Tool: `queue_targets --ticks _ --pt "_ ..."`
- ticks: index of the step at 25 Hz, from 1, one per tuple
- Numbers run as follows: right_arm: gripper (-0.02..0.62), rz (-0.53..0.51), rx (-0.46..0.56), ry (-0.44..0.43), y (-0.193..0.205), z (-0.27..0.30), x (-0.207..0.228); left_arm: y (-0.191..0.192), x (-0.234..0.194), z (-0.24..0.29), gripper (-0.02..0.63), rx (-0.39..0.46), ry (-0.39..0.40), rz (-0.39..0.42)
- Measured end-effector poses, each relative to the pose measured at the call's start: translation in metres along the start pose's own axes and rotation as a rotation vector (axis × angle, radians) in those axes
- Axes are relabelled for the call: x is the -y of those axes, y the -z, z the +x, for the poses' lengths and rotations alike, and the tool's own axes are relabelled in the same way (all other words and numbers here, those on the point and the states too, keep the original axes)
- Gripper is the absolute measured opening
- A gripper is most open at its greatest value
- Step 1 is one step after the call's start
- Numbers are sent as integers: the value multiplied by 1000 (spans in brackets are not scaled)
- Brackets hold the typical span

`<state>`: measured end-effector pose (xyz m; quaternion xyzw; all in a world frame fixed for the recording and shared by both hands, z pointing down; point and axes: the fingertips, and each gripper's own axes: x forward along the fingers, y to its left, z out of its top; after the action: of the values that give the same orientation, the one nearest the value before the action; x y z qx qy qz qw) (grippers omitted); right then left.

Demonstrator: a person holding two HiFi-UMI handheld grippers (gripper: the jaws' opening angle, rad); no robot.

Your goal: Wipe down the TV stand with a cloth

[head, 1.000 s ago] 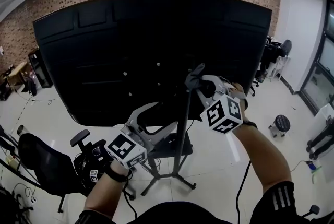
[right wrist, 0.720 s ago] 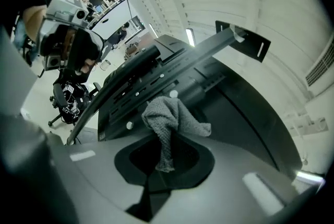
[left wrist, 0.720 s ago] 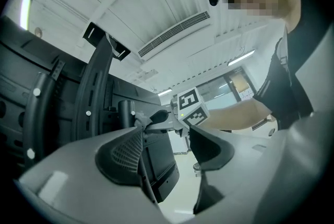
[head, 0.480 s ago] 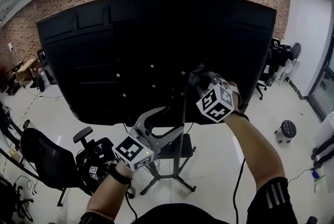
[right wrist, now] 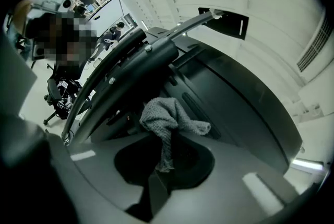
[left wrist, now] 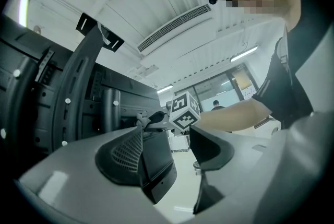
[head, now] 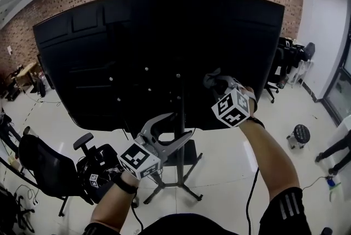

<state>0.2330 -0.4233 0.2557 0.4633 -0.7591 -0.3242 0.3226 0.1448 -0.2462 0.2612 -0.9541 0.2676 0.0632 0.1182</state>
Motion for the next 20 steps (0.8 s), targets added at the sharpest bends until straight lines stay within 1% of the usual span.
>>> queue_targets --ticks 3,8,13,15,17,20 --pt "31 -3 -22 14 17 -6 8 1 7 13 305 -1 10 -6" --pt "31 36 -54 40 53 -20 26 7 22 30 305 -5 27 -9" --pt "31 55 -70 54 73 -26 33 14 29 37 305 -10 23 -8" --pt "31 70 -53 61 73 -30 35 14 30 36 304 -16 15 -7" --pt "31 91 -4 63 62 -37 36 14 30 33 305 -20 3 -6" --pt "31 117 105 42 26 -48 26 10 27 24 304 -28 -15 -3"
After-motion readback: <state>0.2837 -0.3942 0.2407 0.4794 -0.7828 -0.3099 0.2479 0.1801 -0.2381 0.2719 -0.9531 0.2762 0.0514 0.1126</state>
